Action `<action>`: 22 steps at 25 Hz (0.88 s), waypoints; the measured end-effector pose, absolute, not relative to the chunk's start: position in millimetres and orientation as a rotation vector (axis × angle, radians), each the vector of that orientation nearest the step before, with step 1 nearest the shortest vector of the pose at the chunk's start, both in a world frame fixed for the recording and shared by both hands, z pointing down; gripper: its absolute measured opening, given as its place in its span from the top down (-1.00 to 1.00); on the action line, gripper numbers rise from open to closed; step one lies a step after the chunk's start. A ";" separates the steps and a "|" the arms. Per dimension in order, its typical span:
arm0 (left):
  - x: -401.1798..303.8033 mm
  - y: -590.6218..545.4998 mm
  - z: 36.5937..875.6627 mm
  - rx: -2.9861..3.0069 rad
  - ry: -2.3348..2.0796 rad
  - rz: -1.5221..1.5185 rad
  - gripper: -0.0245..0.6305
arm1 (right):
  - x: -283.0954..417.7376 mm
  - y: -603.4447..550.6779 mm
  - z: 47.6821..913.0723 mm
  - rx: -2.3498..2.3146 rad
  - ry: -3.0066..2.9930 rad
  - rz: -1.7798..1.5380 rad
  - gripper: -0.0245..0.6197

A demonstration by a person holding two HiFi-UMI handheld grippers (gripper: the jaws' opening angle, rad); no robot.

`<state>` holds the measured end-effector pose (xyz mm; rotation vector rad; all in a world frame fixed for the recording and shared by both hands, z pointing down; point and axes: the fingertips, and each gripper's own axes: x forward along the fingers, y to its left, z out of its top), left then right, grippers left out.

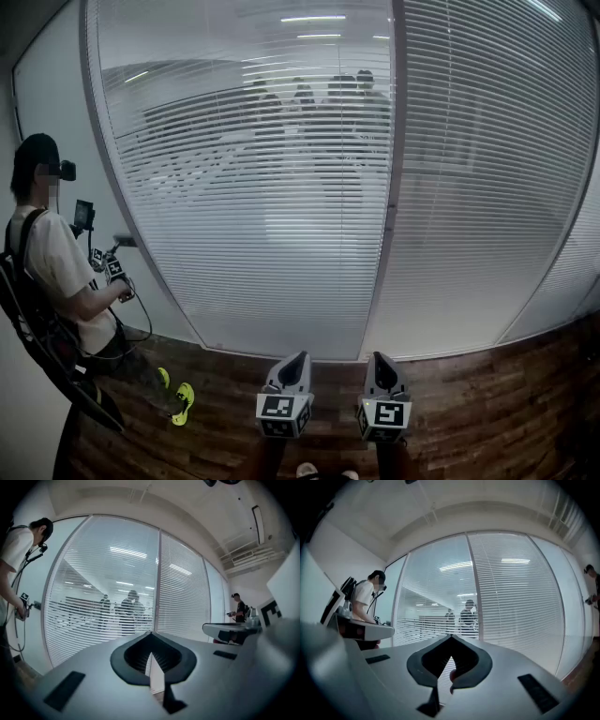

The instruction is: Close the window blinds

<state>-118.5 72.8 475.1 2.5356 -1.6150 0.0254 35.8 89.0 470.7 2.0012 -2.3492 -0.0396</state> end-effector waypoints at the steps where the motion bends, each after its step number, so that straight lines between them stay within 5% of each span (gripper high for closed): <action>1: -118.4 71.5 475.7 2.536 -1.622 0.028 0.93 | 34.8 88.0 467.1 1.996 -2.359 -0.061 0.92; 22: -119.2 65.2 468.0 2.550 -1.660 0.036 0.93 | 17.8 78.3 452.4 1.930 -2.377 -0.261 0.92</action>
